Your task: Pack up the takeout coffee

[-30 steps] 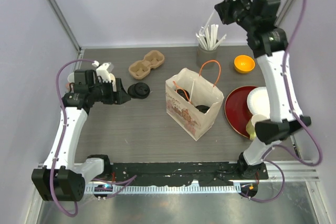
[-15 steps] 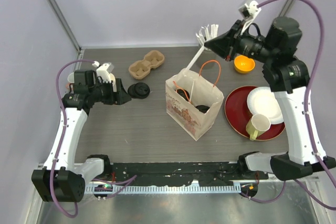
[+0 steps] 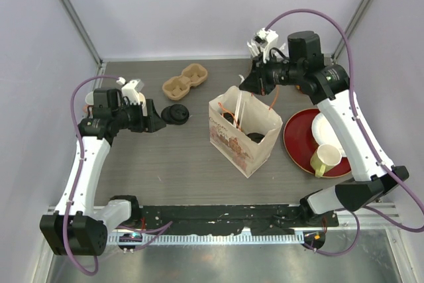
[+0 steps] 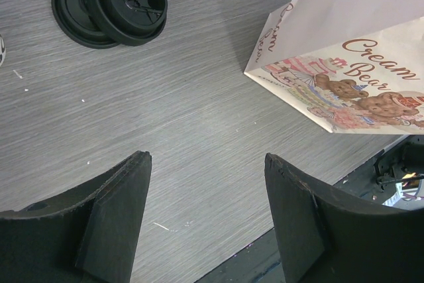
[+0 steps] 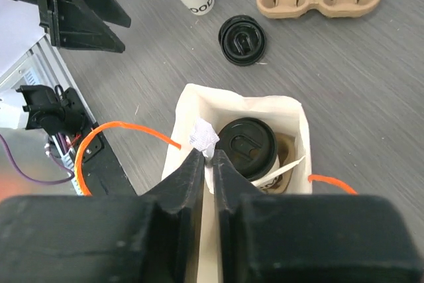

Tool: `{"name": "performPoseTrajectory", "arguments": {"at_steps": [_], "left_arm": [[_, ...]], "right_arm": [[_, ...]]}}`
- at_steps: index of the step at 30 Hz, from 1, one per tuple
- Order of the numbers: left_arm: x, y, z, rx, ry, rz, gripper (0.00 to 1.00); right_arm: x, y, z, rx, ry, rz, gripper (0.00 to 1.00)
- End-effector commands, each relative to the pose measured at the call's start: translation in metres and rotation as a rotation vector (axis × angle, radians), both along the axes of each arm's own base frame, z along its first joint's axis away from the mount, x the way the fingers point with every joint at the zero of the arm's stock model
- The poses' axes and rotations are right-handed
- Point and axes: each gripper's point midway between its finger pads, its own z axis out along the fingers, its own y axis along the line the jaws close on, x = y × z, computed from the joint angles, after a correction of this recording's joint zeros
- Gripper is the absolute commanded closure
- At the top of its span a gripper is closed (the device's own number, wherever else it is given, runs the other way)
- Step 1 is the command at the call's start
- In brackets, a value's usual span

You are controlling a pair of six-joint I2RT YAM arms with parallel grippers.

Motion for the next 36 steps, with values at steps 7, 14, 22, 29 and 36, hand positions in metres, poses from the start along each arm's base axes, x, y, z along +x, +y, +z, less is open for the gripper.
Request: {"name": "performPoseTrajectory", "arguments": {"at_steps": [7,14,22,29,36], "left_arm": [[0.0,-0.003,0.01,-0.029,-0.04,-0.007,0.27],[0.0,-0.003,0.011,-0.027,-0.043,-0.007,0.27],[-0.006,-0.002,0.008,-0.015,-0.046,-0.015,0.26],[-0.014,-0.003,0.008,0.014,-0.095,-0.079,0.23],[-0.016,0.009,-0.005,0.094,-0.193,-0.049,0.1]], "right_arm": [[0.009,-0.008,0.031,-0.056,-0.122,-0.09,0.38],[0.028,-0.031,0.063,-0.084,-0.215,-0.252,0.26],[0.062,-0.141,0.081,-0.056,-0.221,-0.801,0.2],[0.067,-0.233,0.011,-0.132,-0.164,-1.106,0.17],[0.041,-0.257,-0.05,-0.095,-0.274,-1.193,0.16]]}}
